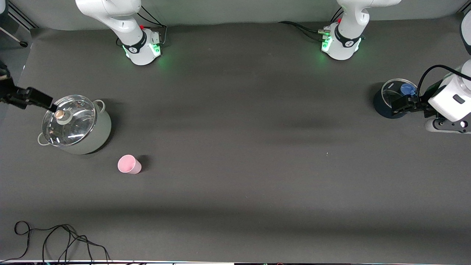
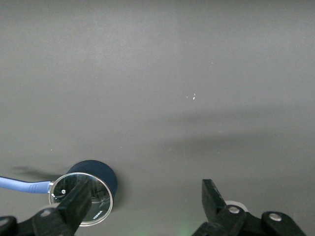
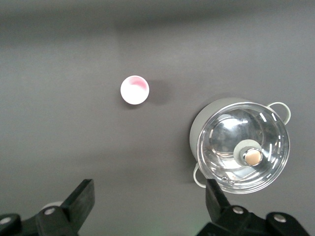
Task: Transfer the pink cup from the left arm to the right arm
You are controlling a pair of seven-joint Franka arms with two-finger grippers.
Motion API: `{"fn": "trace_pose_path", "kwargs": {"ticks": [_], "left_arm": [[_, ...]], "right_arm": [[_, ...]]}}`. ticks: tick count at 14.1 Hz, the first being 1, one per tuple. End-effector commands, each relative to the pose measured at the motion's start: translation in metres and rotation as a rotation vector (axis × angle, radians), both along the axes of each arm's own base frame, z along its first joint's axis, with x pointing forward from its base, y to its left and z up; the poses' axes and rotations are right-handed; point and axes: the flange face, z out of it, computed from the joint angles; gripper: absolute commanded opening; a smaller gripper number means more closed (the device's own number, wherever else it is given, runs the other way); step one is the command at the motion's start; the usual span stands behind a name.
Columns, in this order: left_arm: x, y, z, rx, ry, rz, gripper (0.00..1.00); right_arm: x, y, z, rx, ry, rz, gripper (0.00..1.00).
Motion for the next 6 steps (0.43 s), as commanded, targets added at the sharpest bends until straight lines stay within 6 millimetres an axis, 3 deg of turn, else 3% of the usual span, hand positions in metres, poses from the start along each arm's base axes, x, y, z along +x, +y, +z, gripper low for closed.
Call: {"fn": "trace_pose_path", "kwargs": {"ticks": [1,4,6], "left_arm": [[-0.002,-0.001,0.006,-0.009,-0.017,-0.007,1.0],[-0.003,0.0,0.006,0.001,-0.011,-0.004,1.0],[-0.003,0.0,0.006,0.002,-0.012,0.001,1.0]], "right_arm": [[-0.004,0.001,-0.004,-0.011,0.003,0.003,1.0],[0.021,0.004,-0.015,-0.01,0.039,0.018,1.0],[0.025,0.009,-0.016,-0.018,0.046,0.029,1.0]]}}
